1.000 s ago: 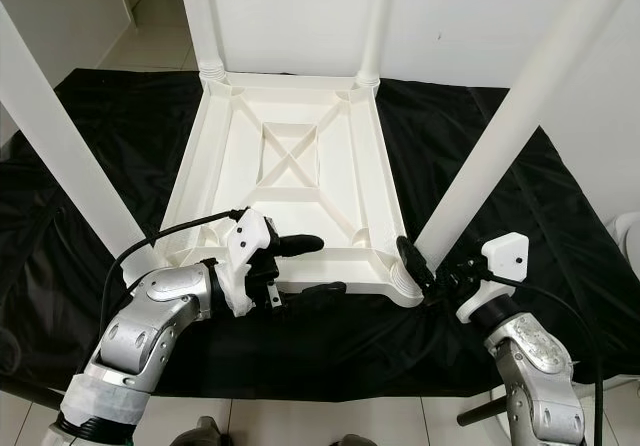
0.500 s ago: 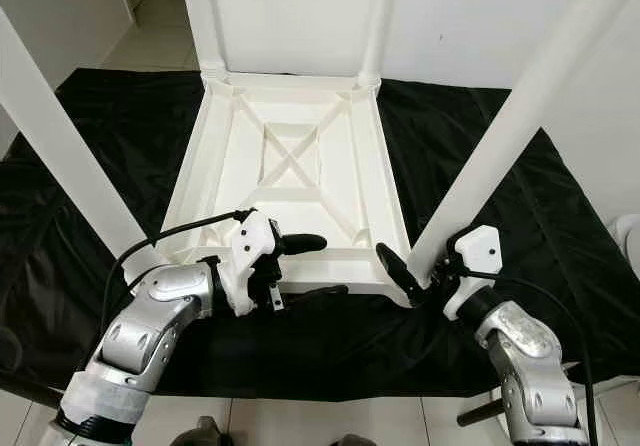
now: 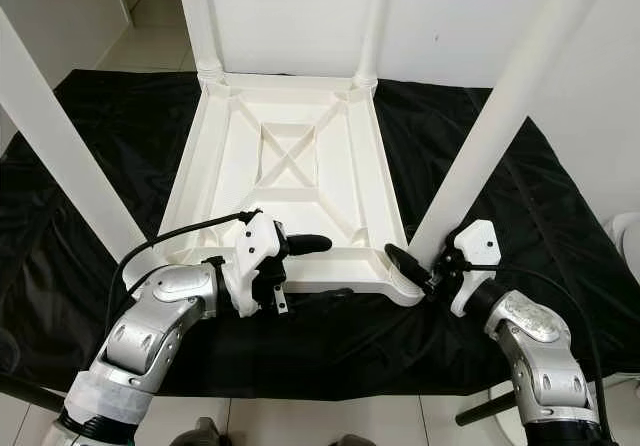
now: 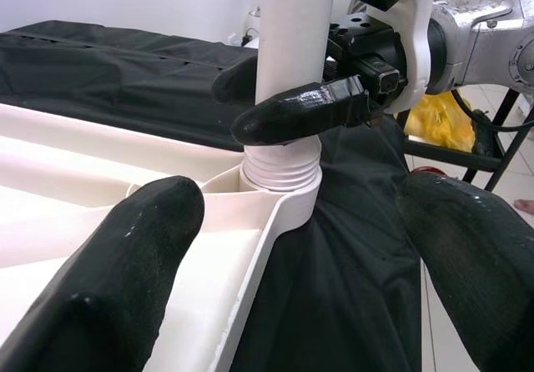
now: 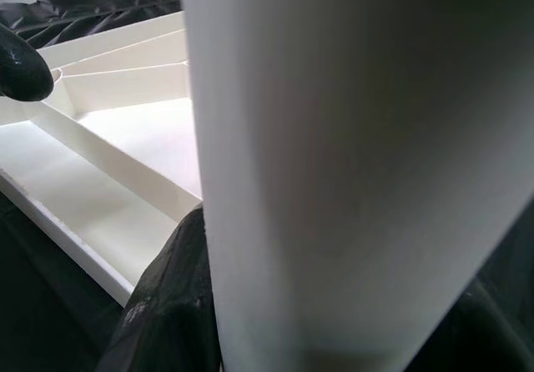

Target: Building children table

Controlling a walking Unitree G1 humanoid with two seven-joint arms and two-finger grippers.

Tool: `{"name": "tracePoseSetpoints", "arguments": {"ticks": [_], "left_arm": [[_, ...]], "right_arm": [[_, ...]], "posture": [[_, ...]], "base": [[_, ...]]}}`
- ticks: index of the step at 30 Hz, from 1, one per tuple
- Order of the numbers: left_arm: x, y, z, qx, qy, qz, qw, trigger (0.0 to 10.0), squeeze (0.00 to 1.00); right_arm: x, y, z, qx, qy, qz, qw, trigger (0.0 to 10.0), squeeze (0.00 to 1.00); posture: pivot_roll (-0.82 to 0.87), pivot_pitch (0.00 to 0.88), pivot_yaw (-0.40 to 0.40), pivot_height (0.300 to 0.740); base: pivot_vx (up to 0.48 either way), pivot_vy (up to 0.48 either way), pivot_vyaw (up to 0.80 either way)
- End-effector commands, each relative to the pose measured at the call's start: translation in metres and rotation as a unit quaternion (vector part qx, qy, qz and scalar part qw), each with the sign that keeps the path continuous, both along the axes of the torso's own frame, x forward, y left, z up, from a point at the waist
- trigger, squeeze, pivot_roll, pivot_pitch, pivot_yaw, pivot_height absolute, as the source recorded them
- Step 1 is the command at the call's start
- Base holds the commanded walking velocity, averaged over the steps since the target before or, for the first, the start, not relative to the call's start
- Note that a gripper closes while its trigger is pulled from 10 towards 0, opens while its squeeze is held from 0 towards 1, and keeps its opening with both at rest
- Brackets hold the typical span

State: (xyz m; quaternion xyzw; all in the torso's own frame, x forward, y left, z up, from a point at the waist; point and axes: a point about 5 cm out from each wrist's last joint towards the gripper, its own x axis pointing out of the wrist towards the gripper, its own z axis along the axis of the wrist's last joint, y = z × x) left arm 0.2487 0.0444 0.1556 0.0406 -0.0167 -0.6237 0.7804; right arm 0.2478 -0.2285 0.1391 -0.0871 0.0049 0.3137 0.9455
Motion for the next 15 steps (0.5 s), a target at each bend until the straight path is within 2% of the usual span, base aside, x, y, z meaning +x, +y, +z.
{"name": "tracePoseSetpoints", "arguments": {"ticks": [1,2,3,4,5,9,11,12,13,15], "left_arm": [[0.0028,-0.0002,0.0008,-0.002,-0.002,0.035,0.999,10.0,0.0],[0.0029,-0.0009,0.0003,-0.001,-0.004,0.035,0.999,10.0,0.0],[0.0029,-0.0015,-0.0008,-0.001,-0.004,0.035,0.999,10.0,0.0],[0.0029,-0.0015,-0.0008,-0.001,-0.004,0.035,0.999,10.0,0.0],[0.0028,-0.0022,-0.0018,0.0,-0.004,0.034,0.999,10.0,0.0],[0.0025,-0.0031,-0.0031,0.001,-0.007,0.036,0.999,10.0,0.0],[0.0029,-0.0034,-0.0037,0.004,-0.012,0.043,0.999,10.0,0.0],[0.0029,-0.0034,-0.0037,0.004,-0.012,0.043,0.999,10.0,0.0],[0.0037,-0.0031,-0.004,0.005,-0.013,0.049,0.999,10.0,0.0],[0.0037,-0.0031,-0.004,0.005,-0.013,0.049,0.999,10.0,0.0]], "right_arm": [[-0.0028,0.0013,-0.0064,-0.001,0.016,-0.002,1.0,0.0,0.0],[-0.0039,0.0013,-0.0075,0.0,0.016,-0.009,1.0,0.0,0.0],[-0.0045,0.0015,-0.0085,0.003,0.016,-0.018,1.0,9.5,0.0],[-0.0045,0.0015,-0.0085,0.003,0.016,-0.018,1.0,9.5,0.0],[-0.0046,0.0015,-0.0088,0.007,0.016,-0.025,1.0,10.0,0.0],[-0.004,0.003,-0.0076,0.019,0.013,-0.043,0.999,10.0,0.0],[-0.0014,0.0047,-0.0053,0.028,0.003,-0.088,0.996,10.0,0.0],[-0.0014,0.0047,-0.0053,0.028,0.003,-0.088,0.996,10.0,0.0],[0.0002,0.0058,-0.0036,0.034,-0.005,-0.137,0.99,10.0,0.0],[0.0002,0.0058,-0.0036,0.034,-0.005,-0.137,0.99,10.0,0.0]], "posture": [[-0.02,0.0,-0.029,0.74],[-0.02,0.0,-0.028,0.74],[-0.02,0.0,-0.027,0.74],[-0.02,0.0,-0.027,0.74],[-0.02,0.0,-0.026,0.74],[-0.02,0.0,-0.027,0.74],[-0.02,0.0,-0.032,0.74],[-0.02,0.0,-0.032,0.74],[-0.02,0.007,-0.037,0.74],[-0.02,0.007,-0.037,0.74]], "base": [[0.0,0.0,0.0],[0.0,0.0,0.0],[0.0,0.0,0.0],[0.0,0.0,0.0],[0.0,0.0,0.0],[0.0,0.0,0.0],[0.0,0.0,0.0],[0.0,0.0,0.0],[0.0,0.0,0.0],[0.0,0.0,0.0]]}}
